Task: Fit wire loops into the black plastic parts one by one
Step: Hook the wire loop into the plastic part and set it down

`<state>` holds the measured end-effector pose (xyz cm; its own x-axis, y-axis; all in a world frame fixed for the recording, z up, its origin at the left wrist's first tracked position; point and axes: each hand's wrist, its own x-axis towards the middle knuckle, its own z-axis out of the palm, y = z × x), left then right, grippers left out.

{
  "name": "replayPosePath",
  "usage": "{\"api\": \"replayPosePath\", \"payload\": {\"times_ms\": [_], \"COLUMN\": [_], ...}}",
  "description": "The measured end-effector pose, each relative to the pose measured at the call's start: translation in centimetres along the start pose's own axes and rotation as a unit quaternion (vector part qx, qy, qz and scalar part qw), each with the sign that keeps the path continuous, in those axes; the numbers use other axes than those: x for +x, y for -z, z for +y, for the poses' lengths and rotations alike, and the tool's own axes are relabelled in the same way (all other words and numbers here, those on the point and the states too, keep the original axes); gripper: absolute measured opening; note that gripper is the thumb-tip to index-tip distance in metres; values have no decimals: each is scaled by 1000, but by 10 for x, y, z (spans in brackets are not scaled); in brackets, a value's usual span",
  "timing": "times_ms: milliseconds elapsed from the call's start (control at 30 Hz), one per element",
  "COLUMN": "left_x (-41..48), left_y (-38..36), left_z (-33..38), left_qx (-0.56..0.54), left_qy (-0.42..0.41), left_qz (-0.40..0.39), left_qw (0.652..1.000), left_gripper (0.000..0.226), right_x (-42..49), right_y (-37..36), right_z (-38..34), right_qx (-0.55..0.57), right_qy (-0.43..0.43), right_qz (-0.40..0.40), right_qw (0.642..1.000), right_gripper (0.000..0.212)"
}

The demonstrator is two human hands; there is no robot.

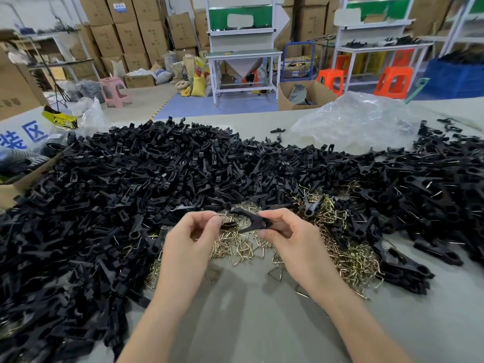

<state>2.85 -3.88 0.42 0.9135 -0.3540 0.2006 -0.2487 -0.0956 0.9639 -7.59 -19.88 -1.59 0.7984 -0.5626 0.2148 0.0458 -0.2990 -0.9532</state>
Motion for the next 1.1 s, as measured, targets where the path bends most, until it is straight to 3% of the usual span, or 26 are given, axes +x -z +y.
{"api": "replayPosePath", "payload": {"times_ms": [100, 333, 533, 967, 1033, 1100], "left_x": [0, -4, -5, -4, -4, -5], "left_y": [-1, -3, -3, -6, -9, -10], "left_z": [1, -1, 2, -2, -1, 2], "left_qx": [-56, -36, -36, -23, -88, -199], "left_qy": [44, 79, 87, 96, 134, 182], "left_qz": [-35, -95, -111, -124, -136, -176], "left_qw": [997, 992, 989, 987, 978, 947], "left_gripper": [8, 11, 13, 9, 15, 17], "right_x": [-1, -1, -2, -4, -5, -5], "right_y": [-2, -1, -3, -7, -6, -4], "right_z": [0, -1, 0, 0, -1, -5], "right_qx": [-11, -17, -59, -108, -94, -63], "right_qy": [-1, 29, 60, 85, 82, 72], "right_qz": [-10, -23, -20, -25, -24, -36], "right_qw": [1000, 999, 996, 990, 992, 995], "right_gripper": [39, 38, 52, 57, 55, 51]}}
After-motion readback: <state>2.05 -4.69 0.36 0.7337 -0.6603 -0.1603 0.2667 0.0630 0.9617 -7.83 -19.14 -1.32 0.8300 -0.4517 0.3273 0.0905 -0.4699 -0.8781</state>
